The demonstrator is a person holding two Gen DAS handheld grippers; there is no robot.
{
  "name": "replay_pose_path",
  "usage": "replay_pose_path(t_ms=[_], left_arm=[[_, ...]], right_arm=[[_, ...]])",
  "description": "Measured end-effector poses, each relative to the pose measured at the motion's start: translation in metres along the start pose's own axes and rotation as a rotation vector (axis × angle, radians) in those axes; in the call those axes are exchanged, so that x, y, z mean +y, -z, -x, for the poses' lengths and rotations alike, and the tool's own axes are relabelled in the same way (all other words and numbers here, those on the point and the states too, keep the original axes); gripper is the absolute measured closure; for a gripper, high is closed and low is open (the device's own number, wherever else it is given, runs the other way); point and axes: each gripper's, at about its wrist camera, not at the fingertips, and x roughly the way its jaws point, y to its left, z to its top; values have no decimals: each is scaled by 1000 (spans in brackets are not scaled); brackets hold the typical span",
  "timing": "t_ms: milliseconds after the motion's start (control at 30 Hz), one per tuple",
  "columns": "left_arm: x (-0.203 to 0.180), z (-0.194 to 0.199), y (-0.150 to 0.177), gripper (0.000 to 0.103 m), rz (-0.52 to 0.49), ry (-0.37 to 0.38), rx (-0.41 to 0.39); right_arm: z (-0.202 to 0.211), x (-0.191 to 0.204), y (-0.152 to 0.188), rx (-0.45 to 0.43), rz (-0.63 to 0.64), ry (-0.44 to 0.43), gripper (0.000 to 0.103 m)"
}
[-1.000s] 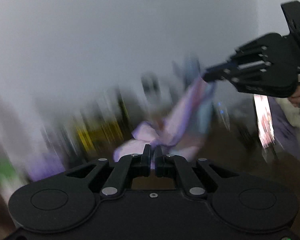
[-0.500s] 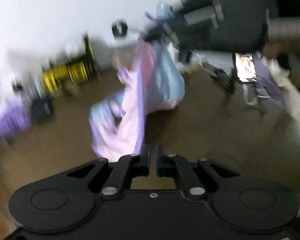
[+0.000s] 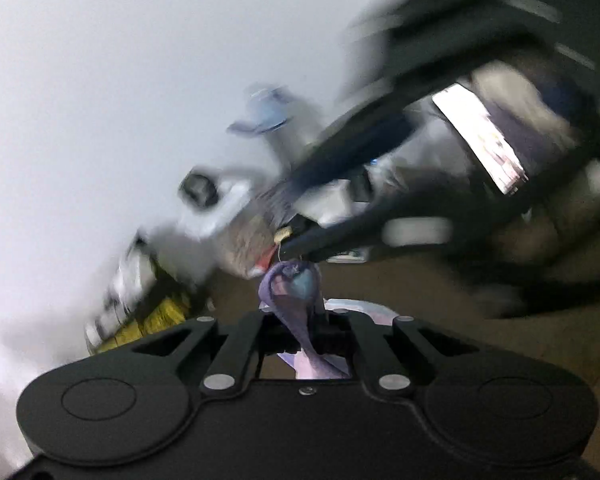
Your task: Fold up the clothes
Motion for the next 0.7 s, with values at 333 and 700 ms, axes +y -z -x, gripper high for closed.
replay_pose_path(t_ms=[333, 700], left_arm=[[109, 16, 145, 92, 875, -252, 256], [69, 58, 172, 47, 727, -331, 272]], right_arm=[[-33, 42, 77, 323, -484, -178, 28], [-137, 84, 84, 432, -715, -410, 74]])
